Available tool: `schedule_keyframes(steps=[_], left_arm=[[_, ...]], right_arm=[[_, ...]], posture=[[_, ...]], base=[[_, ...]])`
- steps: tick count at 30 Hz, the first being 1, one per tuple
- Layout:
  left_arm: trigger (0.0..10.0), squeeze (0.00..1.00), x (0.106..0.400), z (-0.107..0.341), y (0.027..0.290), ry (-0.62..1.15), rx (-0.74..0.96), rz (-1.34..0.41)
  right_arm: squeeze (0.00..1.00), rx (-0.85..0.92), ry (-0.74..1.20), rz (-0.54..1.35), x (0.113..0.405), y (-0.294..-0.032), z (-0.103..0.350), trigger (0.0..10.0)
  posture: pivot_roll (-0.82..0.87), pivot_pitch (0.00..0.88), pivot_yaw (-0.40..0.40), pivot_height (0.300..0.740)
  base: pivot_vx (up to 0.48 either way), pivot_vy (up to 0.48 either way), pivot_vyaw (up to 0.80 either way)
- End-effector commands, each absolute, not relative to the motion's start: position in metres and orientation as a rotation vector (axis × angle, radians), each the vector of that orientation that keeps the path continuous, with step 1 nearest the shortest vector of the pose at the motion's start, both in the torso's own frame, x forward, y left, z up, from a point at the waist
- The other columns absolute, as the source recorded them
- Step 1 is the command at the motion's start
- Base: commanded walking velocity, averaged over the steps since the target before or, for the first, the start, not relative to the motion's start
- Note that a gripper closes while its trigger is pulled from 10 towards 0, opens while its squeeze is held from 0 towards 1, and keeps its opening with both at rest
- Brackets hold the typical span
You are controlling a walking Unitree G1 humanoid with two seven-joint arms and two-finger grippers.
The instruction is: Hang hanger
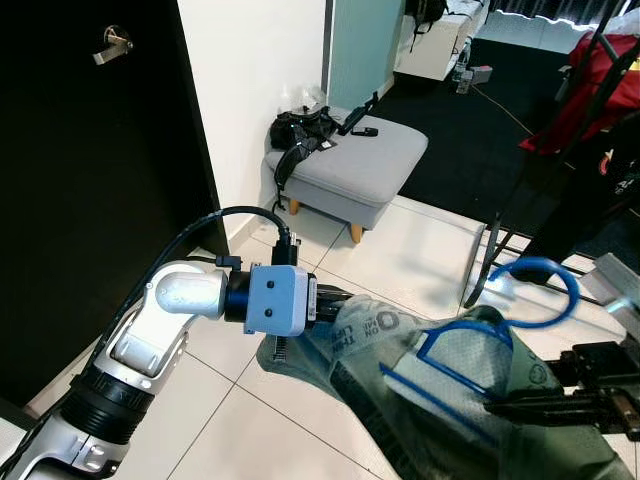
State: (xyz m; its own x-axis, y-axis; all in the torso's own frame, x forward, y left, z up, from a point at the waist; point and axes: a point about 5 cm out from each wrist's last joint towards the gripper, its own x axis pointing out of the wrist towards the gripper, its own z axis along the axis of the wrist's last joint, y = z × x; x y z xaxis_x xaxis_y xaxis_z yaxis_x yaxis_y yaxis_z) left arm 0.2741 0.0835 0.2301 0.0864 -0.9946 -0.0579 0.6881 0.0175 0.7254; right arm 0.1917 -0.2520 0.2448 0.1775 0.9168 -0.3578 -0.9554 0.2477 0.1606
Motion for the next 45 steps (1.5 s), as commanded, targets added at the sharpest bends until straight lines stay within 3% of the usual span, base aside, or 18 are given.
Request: schedule_keyframes(steps=[1, 5, 6, 7, 8, 22, 25, 27, 29, 38, 40, 41, 43, 44, 45], left_arm=[[10.0, 0.00, 0.271, 0.234, 0.078, -0.600, 0.702, -1.446], [10.0, 0.00, 0.272, 0.232, 0.079, -0.580, 0.691, -1.441], [10.0, 0.33, 0.273, 0.231, 0.080, -0.558, 0.681, -1.443], [10.0, 0.33, 0.273, 0.231, 0.080, -0.558, 0.681, -1.443], [10.0, 1.00, 0.273, 0.229, 0.081, -0.541, 0.669, -1.448], [10.0, 1.00, 0.292, 0.223, 0.101, -0.437, 0.630, -1.320], [10.0, 1.00, 0.318, 0.214, 0.163, -0.307, 0.533, -0.993], [10.0, 1.00, 0.318, 0.214, 0.163, -0.307, 0.533, -0.993], [10.0, 1.00, 0.319, 0.204, 0.199, -0.239, 0.422, -0.813], [10.0, 1.00, 0.315, 0.186, 0.239, -0.172, 0.195, -0.583], [10.0, 1.00, 0.319, 0.172, 0.248, -0.128, 0.096, -0.468], [10.0, 0.00, 0.319, 0.161, 0.249, -0.093, 0.052, -0.411], [10.0, 0.00, 0.320, 0.152, 0.250, -0.070, 0.025, -0.374], [10.0, 0.00, 0.316, 0.121, 0.245, 0.017, -0.042, -0.288], [10.0, 0.00, 0.316, 0.121, 0.245, 0.017, -0.042, -0.288]], right_arm=[[0.00, -0.110, 0.424, 1.318, 0.193, -0.252, 0.242, 0.0], [0.00, -0.115, 0.411, 1.290, 0.195, -0.254, 0.242, 0.0], [0.00, -0.111, 0.404, 1.283, 0.194, -0.253, 0.241, 0.0], [0.00, -0.111, 0.404, 1.283, 0.194, -0.253, 0.241, 0.0], [0.00, -0.107, 0.398, 1.277, 0.194, -0.253, 0.241, 0.0], [0.00, -0.074, 0.333, 1.200, 0.199, -0.251, 0.234, 0.0], [0.00, -0.087, 0.283, 0.863, 0.211, -0.274, 0.216, 0.0], [0.00, -0.087, 0.283, 0.863, 0.211, -0.274, 0.216, 0.0], [0.00, -0.076, 0.271, 0.656, 0.214, -0.289, 0.202, 0.0], [0.00, -0.081, 0.279, 0.396, 0.219, -0.312, 0.188, 0.0], [0.00, -0.102, 0.279, 0.237, 0.227, -0.327, 0.181, 0.0], [0.00, -0.095, 0.272, 0.147, 0.230, -0.332, 0.174, 2.4], [0.00, -0.091, 0.266, 0.085, 0.233, -0.335, 0.169, 2.4], [0.00, -0.069, 0.255, -0.013, 0.239, -0.324, 0.148, 10.0], [0.00, -0.069, 0.255, -0.013, 0.239, -0.324, 0.148, 10.0]], posture=[[-0.07, 0.111, -0.008, 0.740], [-0.07, 0.112, -0.008, 0.740], [-0.07, 0.112, -0.008, 0.740], [-0.07, 0.112, -0.008, 0.740], [-0.07, 0.112, -0.008, 0.740], [-0.07, 0.118, -0.003, 0.740], [-0.08, 0.123, 0.004, 0.740], [-0.08, 0.123, 0.004, 0.740], [-0.07, 0.124, 0.009, 0.740], [-0.07, 0.136, 0.018, 0.740], [-0.06, 0.140, 0.022, 0.740], [-0.06, 0.138, 0.021, 0.740], [-0.06, 0.138, 0.021, 0.740], [-0.06, 0.138, 0.026, 0.740], [-0.06, 0.138, 0.026, 0.740]], base=[[0.000, 0.000, 0.00], [0.000, 0.000, 0.00], [0.000, 0.000, 0.00], [0.000, 0.000, 0.00], [0.000, 0.000, 0.00], [0.000, 0.000, 0.00], [0.000, 0.000, 0.00], [0.000, 0.000, 0.00], [0.000, 0.000, 0.00], [0.000, 0.000, 0.00], [0.000, 0.000, 0.00], [0.000, 0.000, 0.00], [0.000, 0.000, 0.00], [0.000, 0.000, 0.00], [0.000, 0.000, 0.00]])
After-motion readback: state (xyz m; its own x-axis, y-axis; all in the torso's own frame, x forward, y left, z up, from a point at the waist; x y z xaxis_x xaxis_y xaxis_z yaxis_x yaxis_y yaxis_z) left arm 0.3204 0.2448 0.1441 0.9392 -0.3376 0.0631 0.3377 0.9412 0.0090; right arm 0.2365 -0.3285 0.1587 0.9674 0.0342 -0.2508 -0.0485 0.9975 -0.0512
